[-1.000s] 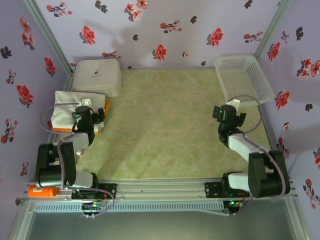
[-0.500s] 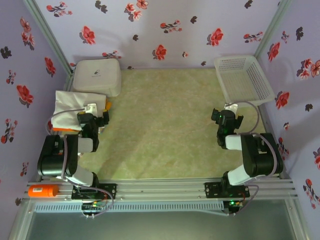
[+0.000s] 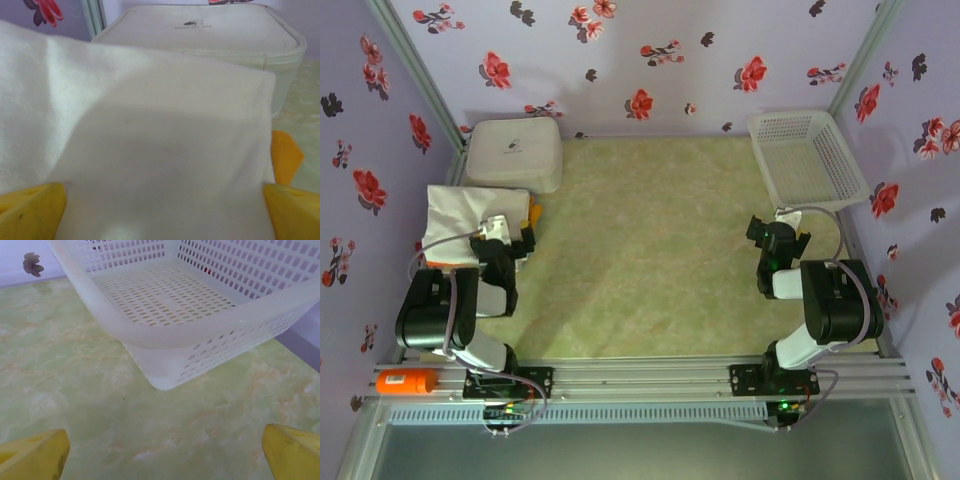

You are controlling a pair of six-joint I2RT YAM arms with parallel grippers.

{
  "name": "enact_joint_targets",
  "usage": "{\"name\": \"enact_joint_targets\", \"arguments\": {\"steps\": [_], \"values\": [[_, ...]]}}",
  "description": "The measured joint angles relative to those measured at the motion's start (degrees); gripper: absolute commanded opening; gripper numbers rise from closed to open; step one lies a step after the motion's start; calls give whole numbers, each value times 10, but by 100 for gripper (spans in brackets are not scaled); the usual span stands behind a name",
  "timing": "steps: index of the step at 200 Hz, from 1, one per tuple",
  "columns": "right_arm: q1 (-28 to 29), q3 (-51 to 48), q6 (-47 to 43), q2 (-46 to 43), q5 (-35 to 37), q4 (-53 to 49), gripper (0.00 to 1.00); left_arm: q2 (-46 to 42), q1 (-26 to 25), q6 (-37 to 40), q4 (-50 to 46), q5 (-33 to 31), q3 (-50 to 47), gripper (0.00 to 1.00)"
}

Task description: Fold and stack the t-shirts

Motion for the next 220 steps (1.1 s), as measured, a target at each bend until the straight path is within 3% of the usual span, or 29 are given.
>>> {"name": "enact_joint_targets", "arguments": {"steps": [50,220], "values": [[0,0,0,0,0,0,99,9,2,-2,49,0,-19,100],[0,0,0,0,-4,0,99,9,2,-9,55,0,-21,100]]}}
